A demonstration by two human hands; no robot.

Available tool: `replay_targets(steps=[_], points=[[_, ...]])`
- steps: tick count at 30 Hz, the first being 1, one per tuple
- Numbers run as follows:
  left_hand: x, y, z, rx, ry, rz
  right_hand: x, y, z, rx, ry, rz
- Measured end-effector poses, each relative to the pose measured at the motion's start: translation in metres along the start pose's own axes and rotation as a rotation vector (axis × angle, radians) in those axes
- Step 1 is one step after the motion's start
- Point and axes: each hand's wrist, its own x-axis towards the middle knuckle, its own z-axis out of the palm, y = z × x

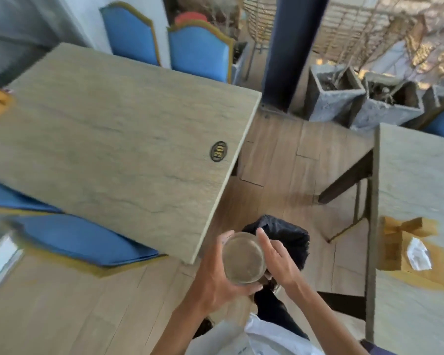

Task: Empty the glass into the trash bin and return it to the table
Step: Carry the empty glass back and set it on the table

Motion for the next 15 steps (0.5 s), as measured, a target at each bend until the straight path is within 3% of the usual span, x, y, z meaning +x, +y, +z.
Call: replay_targets(steps=[10, 15], points=[[-0.125, -0.056, -0.134, 0.000, 0.353, -0.081, -0.018, -0.038, 0.181, -0.223, -0.286, -0.059], [-0.151, -0.083, -0.174, 0.044, 0.440, -0.131, -0.007, -0.054, 0.240, -0.328, -0.409, -0.126]])
